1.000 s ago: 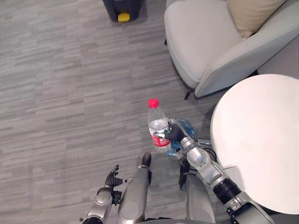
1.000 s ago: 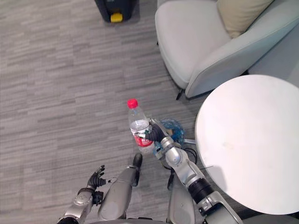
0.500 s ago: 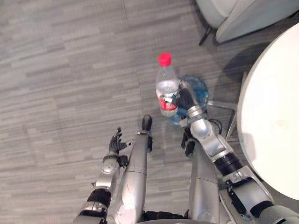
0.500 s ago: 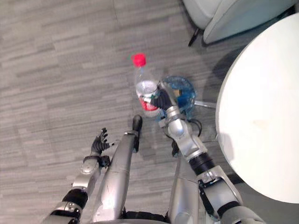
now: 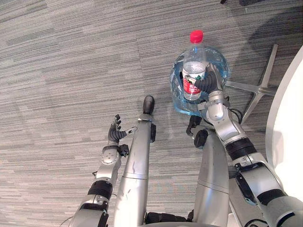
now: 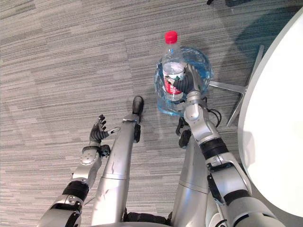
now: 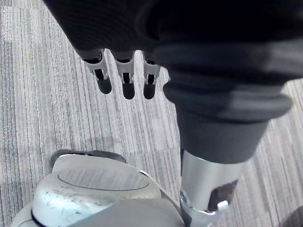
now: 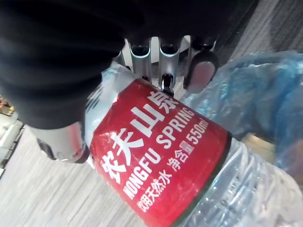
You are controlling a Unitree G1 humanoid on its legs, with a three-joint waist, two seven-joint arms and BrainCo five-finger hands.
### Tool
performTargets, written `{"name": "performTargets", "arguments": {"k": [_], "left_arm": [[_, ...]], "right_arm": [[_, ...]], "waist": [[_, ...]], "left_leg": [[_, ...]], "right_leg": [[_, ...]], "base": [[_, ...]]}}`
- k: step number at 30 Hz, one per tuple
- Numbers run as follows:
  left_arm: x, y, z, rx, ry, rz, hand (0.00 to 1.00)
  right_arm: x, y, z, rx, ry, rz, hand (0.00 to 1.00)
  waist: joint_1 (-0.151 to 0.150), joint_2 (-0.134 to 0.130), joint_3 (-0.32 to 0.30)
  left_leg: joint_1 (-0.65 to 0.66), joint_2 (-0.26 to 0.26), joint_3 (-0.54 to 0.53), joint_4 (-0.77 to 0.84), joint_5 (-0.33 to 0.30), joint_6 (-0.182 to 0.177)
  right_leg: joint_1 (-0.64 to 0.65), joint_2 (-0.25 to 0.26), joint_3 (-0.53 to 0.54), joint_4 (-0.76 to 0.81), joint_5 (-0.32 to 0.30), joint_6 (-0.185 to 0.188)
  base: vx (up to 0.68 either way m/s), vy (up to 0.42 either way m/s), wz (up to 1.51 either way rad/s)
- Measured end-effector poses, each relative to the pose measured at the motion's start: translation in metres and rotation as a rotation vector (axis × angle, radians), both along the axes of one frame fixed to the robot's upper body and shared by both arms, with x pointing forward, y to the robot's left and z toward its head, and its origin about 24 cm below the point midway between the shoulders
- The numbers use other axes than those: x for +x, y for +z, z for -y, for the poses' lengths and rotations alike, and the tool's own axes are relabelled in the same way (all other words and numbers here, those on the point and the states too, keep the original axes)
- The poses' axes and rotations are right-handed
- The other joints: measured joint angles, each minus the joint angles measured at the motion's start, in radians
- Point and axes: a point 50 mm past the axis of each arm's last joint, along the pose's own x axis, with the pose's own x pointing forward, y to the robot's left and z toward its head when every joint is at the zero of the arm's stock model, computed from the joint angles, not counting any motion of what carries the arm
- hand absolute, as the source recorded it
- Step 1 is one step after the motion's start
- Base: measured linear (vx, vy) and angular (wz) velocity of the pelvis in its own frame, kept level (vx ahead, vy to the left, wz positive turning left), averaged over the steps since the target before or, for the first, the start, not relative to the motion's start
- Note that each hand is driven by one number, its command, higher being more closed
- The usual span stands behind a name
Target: Gather rubbish on tea table into small bin, then transfer packed bag to large trash can.
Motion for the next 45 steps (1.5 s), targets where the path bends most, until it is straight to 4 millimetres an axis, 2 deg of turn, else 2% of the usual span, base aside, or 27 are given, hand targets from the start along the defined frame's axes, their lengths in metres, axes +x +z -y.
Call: {"name": "performTargets", "arguments": {"k": [1,2,17,21,28,31,38,42,45], "left_arm": [[0.0,0.001,0.0,0.0,0.0,0.008,0.0],[0.0,0.002,0.0,-0.001,0.0,0.012,0.0],[0.001,0.004,0.001,0.0,-0.001,0.02,0.0],[0.001,0.003,0.0,0.002,0.0,0.016,0.0],[0.0,0.002,-0.003,-0.002,0.014,0.006,0.0],[0.0,0.002,-0.005,-0.001,0.022,0.006,0.0],[0.0,0.003,-0.008,0.019,0.02,0.007,0.0],[0.0,0.003,-0.008,0.021,0.02,0.009,0.0],[0.0,0.003,-0.008,0.022,0.021,0.01,0.0]], "right_arm": [[0.0,0.001,0.004,0.009,-0.017,0.005,1.0],[0.001,0.0,0.008,0.016,-0.033,0.001,0.0],[0.001,-0.002,0.003,0.013,-0.009,-0.005,0.0],[-0.002,-0.011,-0.006,-0.023,0.028,-0.032,0.0],[-0.022,-0.025,-0.035,-0.055,0.149,-0.014,0.0],[-0.032,-0.033,-0.046,-0.11,0.212,-0.018,0.0],[-0.039,-0.053,-0.061,-0.309,0.272,-0.077,0.0],[-0.04,-0.06,-0.064,-0.408,0.28,-0.082,0.0],[-0.036,-0.073,-0.06,-0.475,0.25,-0.134,0.0]], "waist": [[0.0,0.0,0.0],[0.0,0.0,0.0],[-0.001,0.0,0.0],[-0.001,-0.003,-0.002],[-0.004,-0.009,-0.004],[-0.007,-0.018,-0.008],[-0.008,-0.02,-0.007],[-0.009,-0.025,-0.01],[-0.006,-0.034,-0.014]], "left_leg": [[-0.008,0.0,0.0,0.0,0.001,-0.001],[-0.012,0.0,-0.002,0.004,0.002,-0.006],[-0.015,0.0,-0.016,0.021,-0.003,-0.013],[-0.006,0.005,-0.017,0.021,0.0,-0.02],[0.04,0.015,-0.021,0.001,0.005,-0.026],[0.06,0.019,-0.021,-0.019,0.008,-0.031],[0.075,0.031,-0.023,-0.021,0.011,-0.037],[0.087,0.032,-0.024,-0.037,0.013,-0.037],[0.092,0.033,-0.025,-0.056,0.018,-0.045]], "right_leg": [[-0.008,0.0,0.0,0.003,-0.001,-0.001],[-0.011,0.0,-0.002,0.007,-0.003,-0.002],[-0.011,0.005,-0.012,0.03,-0.012,-0.009],[-0.004,0.013,-0.012,0.029,-0.012,-0.009],[0.038,0.017,-0.016,0.017,-0.011,-0.011],[0.054,0.02,-0.018,0.004,-0.011,-0.011],[0.076,0.031,-0.028,-0.006,-0.009,-0.015],[0.085,0.031,-0.03,-0.015,-0.008,-0.017],[0.085,0.03,-0.034,-0.022,-0.008,-0.018]], "base": [[0.0,0.008,0.03],[0.0,0.007,0.03],[0.0,0.0,0.0],[-0.01,0.003,-0.03],[0.0,0.0,-0.01],[-0.02,-0.006,0.01],[0.0,-0.001,-0.01],[0.0,0.0,0.0],[-0.02,-0.011,0.05]]}}
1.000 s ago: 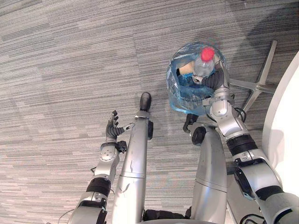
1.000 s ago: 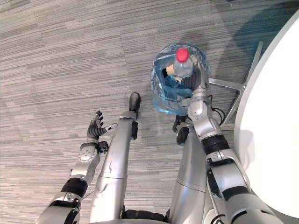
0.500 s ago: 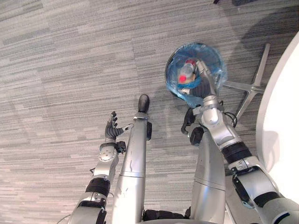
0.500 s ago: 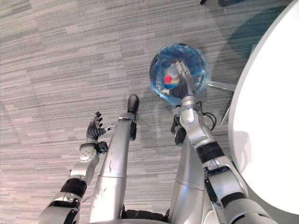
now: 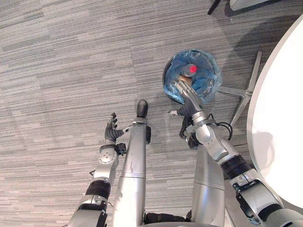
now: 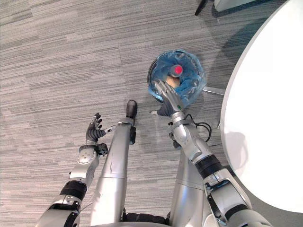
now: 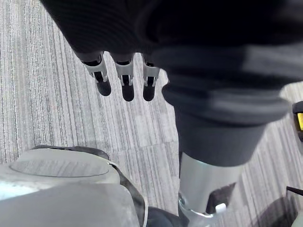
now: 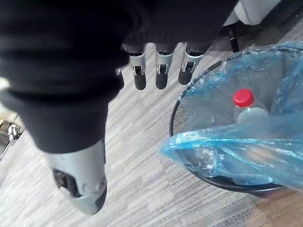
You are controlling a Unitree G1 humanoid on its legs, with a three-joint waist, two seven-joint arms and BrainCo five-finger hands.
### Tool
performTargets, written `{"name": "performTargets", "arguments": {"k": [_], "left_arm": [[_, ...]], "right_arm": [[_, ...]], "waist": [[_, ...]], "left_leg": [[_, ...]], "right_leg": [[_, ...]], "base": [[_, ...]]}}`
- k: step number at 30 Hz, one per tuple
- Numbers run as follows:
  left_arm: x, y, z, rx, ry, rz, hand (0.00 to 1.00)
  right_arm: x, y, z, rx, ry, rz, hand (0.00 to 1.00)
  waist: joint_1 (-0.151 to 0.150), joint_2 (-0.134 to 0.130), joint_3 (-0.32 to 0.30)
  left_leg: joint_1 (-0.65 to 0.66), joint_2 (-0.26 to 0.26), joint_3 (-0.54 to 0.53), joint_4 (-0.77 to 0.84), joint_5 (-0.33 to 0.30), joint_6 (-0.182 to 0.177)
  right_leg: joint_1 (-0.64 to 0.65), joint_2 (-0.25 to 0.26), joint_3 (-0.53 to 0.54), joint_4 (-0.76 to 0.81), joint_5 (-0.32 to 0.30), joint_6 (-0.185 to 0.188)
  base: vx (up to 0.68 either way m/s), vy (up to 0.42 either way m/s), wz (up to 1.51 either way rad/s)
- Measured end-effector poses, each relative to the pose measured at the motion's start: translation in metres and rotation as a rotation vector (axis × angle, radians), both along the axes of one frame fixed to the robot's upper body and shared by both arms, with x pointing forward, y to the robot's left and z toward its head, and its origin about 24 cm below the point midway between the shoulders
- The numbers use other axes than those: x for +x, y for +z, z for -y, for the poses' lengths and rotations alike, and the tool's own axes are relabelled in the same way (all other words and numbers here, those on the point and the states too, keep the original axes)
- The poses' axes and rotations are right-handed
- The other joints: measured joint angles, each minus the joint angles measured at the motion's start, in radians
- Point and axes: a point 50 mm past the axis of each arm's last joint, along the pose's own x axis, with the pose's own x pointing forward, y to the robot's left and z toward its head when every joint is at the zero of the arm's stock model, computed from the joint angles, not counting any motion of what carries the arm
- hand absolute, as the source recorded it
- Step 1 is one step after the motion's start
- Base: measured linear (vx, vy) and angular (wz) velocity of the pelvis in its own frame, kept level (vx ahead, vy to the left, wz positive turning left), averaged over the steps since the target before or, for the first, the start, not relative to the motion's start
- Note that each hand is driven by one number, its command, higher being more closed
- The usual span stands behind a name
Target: Gather rubbish on tea table into small bin, then transfer packed bag to large trash can.
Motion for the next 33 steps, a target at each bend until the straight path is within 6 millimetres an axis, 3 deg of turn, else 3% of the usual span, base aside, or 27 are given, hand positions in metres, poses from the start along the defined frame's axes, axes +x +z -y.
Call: {"name": "performTargets", "arguments": {"k": [5,20,21,33], "left_arm": [[0.0,0.0,0.0,0.001,0.005,0.004,0.0],[0.0,-0.003,-0.002,0.002,0.026,0.0,0.0],[0.0,-0.003,-0.002,0.002,0.026,0.001,0.0],[0.006,0.004,-0.001,-0.015,0.027,0.025,0.0]], "right_arm": [[0.013,-0.015,0.014,-0.093,-0.109,-0.049,0.0],[0.037,-0.019,0.032,-0.131,-0.281,-0.129,0.0],[0.038,-0.018,0.032,-0.129,-0.284,-0.127,1.0],[0.045,-0.016,0.031,-0.125,-0.306,-0.172,1.0]], "waist": [[-0.001,0.0,0.0],[0.005,0.0,0.0],[0.005,0.0,0.0],[0.007,0.0,-0.001]], "left_leg": [[-0.001,0.0,-0.002,-0.014,0.007,0.0],[-0.044,-0.005,-0.028,-0.025,0.017,-0.013],[-0.048,-0.006,-0.028,-0.025,0.018,-0.014],[-0.103,-0.017,-0.035,0.003,0.024,-0.016]], "right_leg": [[-0.004,0.001,-0.004,-0.005,-0.002,-0.003],[-0.048,-0.004,-0.03,0.015,-0.018,-0.029],[-0.054,-0.008,-0.03,0.018,-0.019,-0.031],[-0.114,-0.013,-0.032,0.063,-0.027,-0.044]], "base": [[0.0,-0.003,0.02],[0.0,-0.008,0.05],[-0.02,0.0,0.06],[-0.02,0.01,0.04]]}}
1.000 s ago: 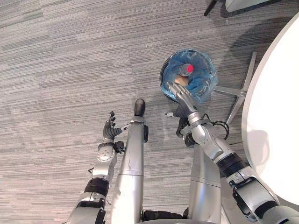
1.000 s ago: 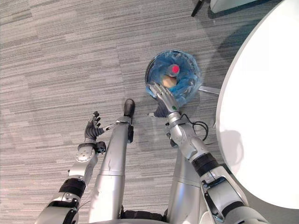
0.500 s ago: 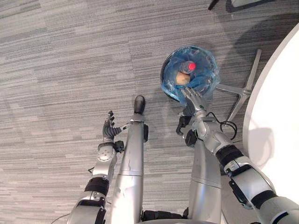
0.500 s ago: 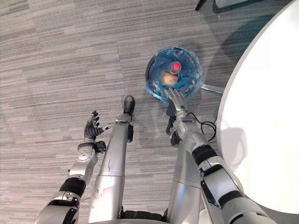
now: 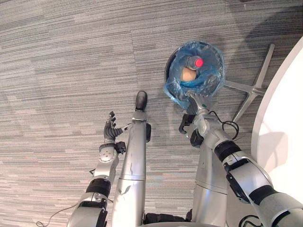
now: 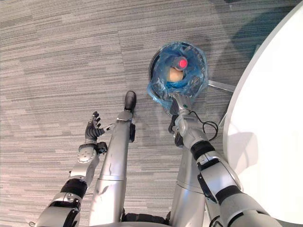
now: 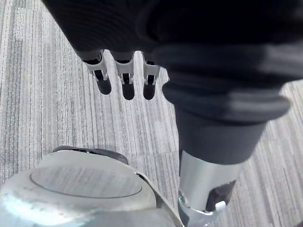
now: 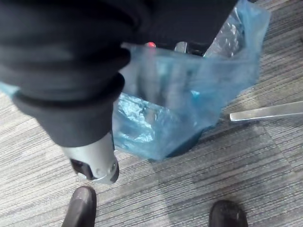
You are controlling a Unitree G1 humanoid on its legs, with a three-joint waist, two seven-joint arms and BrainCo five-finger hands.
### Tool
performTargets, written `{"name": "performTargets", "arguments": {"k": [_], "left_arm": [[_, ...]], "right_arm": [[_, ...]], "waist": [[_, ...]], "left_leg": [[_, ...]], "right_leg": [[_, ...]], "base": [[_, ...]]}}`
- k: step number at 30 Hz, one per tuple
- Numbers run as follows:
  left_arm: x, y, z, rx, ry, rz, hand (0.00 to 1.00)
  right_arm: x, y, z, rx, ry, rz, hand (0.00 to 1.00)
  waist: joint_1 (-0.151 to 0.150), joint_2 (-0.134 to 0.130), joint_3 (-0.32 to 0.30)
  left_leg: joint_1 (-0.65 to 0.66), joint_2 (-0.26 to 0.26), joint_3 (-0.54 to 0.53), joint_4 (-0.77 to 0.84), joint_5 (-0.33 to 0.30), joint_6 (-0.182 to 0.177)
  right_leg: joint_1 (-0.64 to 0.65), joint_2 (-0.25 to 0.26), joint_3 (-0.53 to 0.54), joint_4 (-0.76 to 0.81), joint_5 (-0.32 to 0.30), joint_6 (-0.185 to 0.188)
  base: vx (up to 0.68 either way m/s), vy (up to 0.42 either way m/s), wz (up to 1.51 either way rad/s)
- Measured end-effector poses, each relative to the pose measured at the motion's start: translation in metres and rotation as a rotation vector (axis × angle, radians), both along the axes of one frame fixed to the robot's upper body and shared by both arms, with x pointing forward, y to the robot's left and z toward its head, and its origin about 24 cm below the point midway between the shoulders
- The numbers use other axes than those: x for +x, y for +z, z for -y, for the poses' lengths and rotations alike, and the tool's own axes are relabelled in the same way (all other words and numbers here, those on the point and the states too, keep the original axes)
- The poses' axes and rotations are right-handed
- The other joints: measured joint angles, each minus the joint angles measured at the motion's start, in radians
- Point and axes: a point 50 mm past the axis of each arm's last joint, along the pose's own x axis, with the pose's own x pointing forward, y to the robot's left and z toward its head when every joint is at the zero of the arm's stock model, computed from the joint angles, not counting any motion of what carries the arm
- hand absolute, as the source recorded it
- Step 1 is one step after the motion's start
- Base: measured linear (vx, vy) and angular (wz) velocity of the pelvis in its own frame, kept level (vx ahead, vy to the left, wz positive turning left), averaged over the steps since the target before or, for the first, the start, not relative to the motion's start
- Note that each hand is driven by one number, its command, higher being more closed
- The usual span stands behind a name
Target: Gather rubbish on tea table into small bin, then transfer packed bag to large trash can.
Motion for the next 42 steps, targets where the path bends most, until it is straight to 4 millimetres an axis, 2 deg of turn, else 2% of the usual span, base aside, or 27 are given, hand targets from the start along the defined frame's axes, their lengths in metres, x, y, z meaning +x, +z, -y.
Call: {"name": "performTargets", "arguments": {"k": [4,10,13,17,19,23,29,32,34,36,37,40,42], "left_arm": [[0.0,0.0,0.0,0.0,-0.001,0.0,0.0],[0.001,0.001,-0.001,-0.005,0.008,-0.007,0.0],[0.001,-0.001,-0.001,-0.008,0.02,-0.022,0.0],[-0.001,0.0,0.009,-0.034,0.006,-0.013,0.0],[-0.004,-0.004,0.018,-0.053,-0.012,-0.021,0.0],[-0.017,-0.018,0.026,-0.042,-0.058,-0.072,0.0],[-0.048,-0.048,0.03,-0.011,-0.103,-0.191,0.0],[-0.063,-0.062,0.027,0.005,-0.1,-0.257,0.0],[-0.082,-0.083,0.026,0.019,-0.115,-0.359,0.0],[-0.091,-0.091,0.025,0.022,-0.115,-0.399,0.0],[-0.101,-0.101,0.025,0.033,-0.125,-0.45,0.0],[-0.114,-0.112,0.017,0.059,-0.136,-0.515,0.0],[-0.12,-0.116,0.015,0.059,-0.132,-0.54,0.0]], "right_arm": [[0.0,-0.002,0.002,0.016,-0.008,-0.011,1.0],[-0.002,0.018,-0.01,0.091,0.035,0.081,1.0],[-0.017,0.03,-0.025,0.248,0.086,0.177,1.0],[-0.034,0.035,-0.032,0.405,0.103,0.236,1.0],[-0.042,0.032,-0.034,0.468,0.101,0.239,1.0],[-0.069,0.007,-0.034,0.612,0.078,0.191,1.0],[-0.107,-0.003,-0.052,0.746,0.168,0.139,1.0],[-0.122,-0.014,-0.061,0.785,0.218,0.071,1.0],[-0.137,-0.031,-0.069,0.798,0.242,-0.03,1.0],[-0.143,-0.037,-0.072,0.798,0.252,-0.066,1.0],[-0.149,-0.044,-0.073,0.8,0.268,-0.108,1.0],[-0.153,-0.049,-0.072,0.806,0.282,-0.146,1.0],[-0.152,-0.054,-0.068,0.818,0.268,-0.174,1.0]], "waist": [[0.0,0.0,0.0],[0.001,0.001,-0.002],[-0.002,0.0,-0.003],[-0.003,-0.004,-0.014],[-0.004,-0.011,-0.017],[-0.008,-0.016,-0.02],[-0.03,-0.059,-0.046],[-0.032,-0.086,-0.104],[-0.032,-0.096,-0.194],[-0.036,-0.094,-0.231],[-0.044,-0.092,-0.269],[-0.058,-0.084,-0.311],[-0.059,-0.068,-0.34]], "left_leg": [[0.0,0.0,0.0,0.006,0.0,0.0],[0.006,0.007,0.0,0.027,0.0,0.0],[0.054,0.018,0.002,0.035,-0.003,0.001],[0.14,0.026,0.008,0.009,-0.006,0.004],[0.19,0.035,0.022,-0.02,-0.005,0.004],[0.345,0.057,0.057,-0.095,-0.001,0.004],[0.602,0.07,0.097,-0.216,0.001,0.007],[0.704,0.076,0.118,-0.289,0.003,0.013],[0.809,0.086,0.148,-0.388,0.014,0.024],[0.851,0.084,0.156,-0.436,0.023,0.028],[0.906,0.082,0.168,-0.497,0.04,0.032],[0.989,0.079,0.175,-0.597,0.076,0.033],[1.035,0.083,0.175,-0.653,0.094,0.033]], "right_leg": [[0.0,0.001,0.001,0.006,0.0,0.0],[0.007,0.007,0.004,0.018,0.001,-0.001],[0.061,0.016,0.002,0.013,0.001,0.0],[0.148,0.015,0.002,-0.017,0.001,-0.001],[0.196,0.018,0.001,-0.045,0.001,0.0],[0.352,0.018,-0.006,-0.115,0.009,0.014],[0.615,0.018,-0.013,-0.26,0.025,0.027],[0.718,0.021,-0.01,-0.343,0.042,0.029],[0.816,0.033,0.0,-0.455,0.067,0.044],[0.856,0.034,0.001,-0.503,0.081,0.05],[0.906,0.037,0.004,-0.564,0.097,0.056],[0.986,0.045,0.003,-0.667,0.135,0.058],[1.044,0.057,0.002,-0.756,0.173,0.061]], "base": [[-0.02,0.021,-0.01],[-0.03,0.037,-0.05],[-0.02,0.017,-0.07],[-0.03,0.018,-0.06],[-0.03,0.009,-0.06],[0.03,-0.023,-0.01],[0.12,0.009,-0.06],[0.17,0.046,-0.08],[0.24,0.053,-0.21],[0.18,0.041,-0.12],[0.2,0.044,-0.06],[0.2,0.044,-0.07],[0.13,0.036,-0.08]]}}
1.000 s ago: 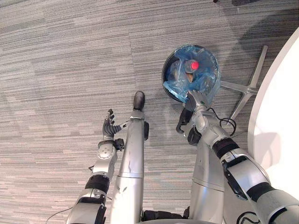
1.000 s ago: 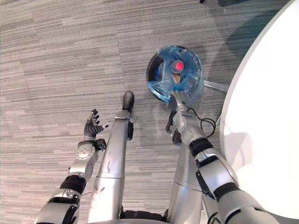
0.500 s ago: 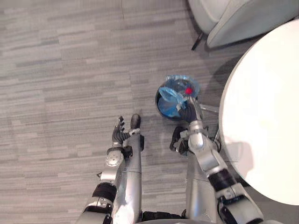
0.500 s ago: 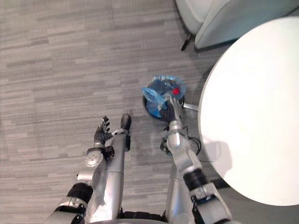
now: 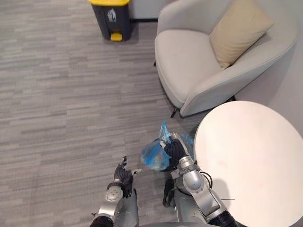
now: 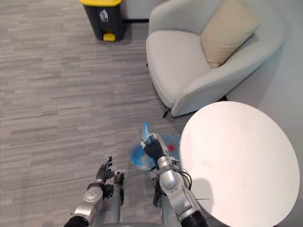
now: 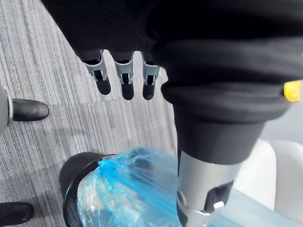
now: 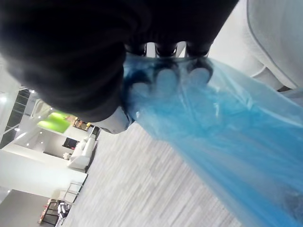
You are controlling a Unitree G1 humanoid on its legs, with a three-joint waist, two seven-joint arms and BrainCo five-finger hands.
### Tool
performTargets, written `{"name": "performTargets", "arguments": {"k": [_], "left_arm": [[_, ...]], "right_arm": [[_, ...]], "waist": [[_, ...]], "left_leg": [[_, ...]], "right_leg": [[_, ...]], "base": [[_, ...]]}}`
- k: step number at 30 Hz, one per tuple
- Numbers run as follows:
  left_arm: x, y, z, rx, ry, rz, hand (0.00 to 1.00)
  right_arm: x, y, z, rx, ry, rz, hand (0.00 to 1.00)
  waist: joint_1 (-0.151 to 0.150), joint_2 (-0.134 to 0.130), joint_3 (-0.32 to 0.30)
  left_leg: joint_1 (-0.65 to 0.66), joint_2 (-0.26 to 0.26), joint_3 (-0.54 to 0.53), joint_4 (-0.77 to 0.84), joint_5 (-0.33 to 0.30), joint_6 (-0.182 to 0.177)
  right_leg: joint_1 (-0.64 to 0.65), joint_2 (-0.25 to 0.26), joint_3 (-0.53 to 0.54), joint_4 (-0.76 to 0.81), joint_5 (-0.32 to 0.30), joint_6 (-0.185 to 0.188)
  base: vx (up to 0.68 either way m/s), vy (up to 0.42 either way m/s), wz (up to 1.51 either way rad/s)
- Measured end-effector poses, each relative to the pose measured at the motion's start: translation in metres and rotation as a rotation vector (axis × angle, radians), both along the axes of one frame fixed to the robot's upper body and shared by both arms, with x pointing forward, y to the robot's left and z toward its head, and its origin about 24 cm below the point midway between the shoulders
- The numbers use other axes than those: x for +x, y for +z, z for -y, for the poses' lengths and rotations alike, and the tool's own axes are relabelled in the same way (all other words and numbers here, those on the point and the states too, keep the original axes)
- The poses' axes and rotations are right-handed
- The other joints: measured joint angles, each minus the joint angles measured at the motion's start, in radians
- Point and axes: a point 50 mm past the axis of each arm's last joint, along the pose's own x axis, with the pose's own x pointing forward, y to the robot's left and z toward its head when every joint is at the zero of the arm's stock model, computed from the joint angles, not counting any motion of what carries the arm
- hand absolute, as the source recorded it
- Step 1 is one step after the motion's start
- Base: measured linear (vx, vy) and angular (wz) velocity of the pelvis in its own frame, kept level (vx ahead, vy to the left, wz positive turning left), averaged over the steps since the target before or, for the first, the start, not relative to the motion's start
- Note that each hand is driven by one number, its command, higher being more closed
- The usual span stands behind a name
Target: Gather rubbish on tea table into small bin, then transfer packed bag to large trash can.
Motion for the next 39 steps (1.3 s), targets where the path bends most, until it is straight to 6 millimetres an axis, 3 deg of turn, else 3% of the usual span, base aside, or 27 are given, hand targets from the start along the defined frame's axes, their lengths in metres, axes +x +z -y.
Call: {"name": "performTargets", "arguments": {"k": [4,9,12,18,23,32,39], "left_arm": [[-0.003,0.004,-0.004,0.003,0.005,0.022,0.0],[0.001,0.021,-0.003,-0.031,-0.006,0.12,0.0],[0.0,0.028,-0.003,-0.05,-0.002,0.154,0.0],[0.007,0.062,0.002,-0.069,-0.057,0.321,0.0],[0.016,0.091,0.009,-0.04,-0.152,0.468,0.0],[0.031,0.111,0.039,0.005,-0.335,0.574,0.0],[0.035,0.114,0.056,0.019,-0.448,0.594,0.0]], "right_arm": [[0.001,-0.015,0.008,0.017,0.007,-0.094,1.0],[0.001,-0.017,0.014,0.04,0.015,-0.12,1.0],[0.001,-0.018,0.014,0.051,0.03,-0.133,1.0],[-0.001,-0.019,0.013,0.088,0.091,-0.172,1.0],[0.001,0.003,0.004,0.143,0.218,-0.113,1.0],[0.008,0.019,-0.008,0.195,0.332,-0.077,1.0],[0.01,0.031,-0.028,0.201,0.426,-0.046,1.0]], "waist": [[0.001,0.03,-0.043],[0.001,0.063,-0.082],[-0.001,0.064,-0.086],[0.004,0.064,-0.101],[0.003,0.066,-0.125],[-0.001,0.067,-0.134],[-0.023,0.065,-0.135]], "left_leg": [[0.102,-0.005,0.011,-0.108,0.038,0.002],[0.144,-0.017,0.009,-0.157,0.056,0.008],[0.173,-0.019,0.002,-0.189,0.072,0.013],[0.193,-0.023,-0.016,-0.222,0.081,0.014],[0.198,-0.019,-0.013,-0.222,0.084,0.015],[0.235,-0.013,0.001,-0.223,0.085,0.015],[0.259,-0.01,0.025,-0.241,0.084,0.015]], "right_leg": [[0.113,0.009,0.0,-0.141,0.054,0.01],[0.16,0.014,-0.002,-0.194,0.079,0.017],[0.187,0.016,-0.005,-0.22,0.094,0.017],[0.205,0.014,-0.012,-0.235,0.1,0.022],[0.214,0.02,-0.001,-0.252,0.113,0.016],[0.248,0.03,0.013,-0.264,0.117,0.01],[0.252,0.034,0.038,-0.27,0.123,0.009]], "base": [[0.1,0.039,-0.04],[0.01,0.01,0.0],[-0.05,0.014,0.03],[-0.04,0.012,0.07],[-0.01,0.0,-0.06],[0.0,-0.009,-0.05],[-0.02,0.0,-0.11]]}}
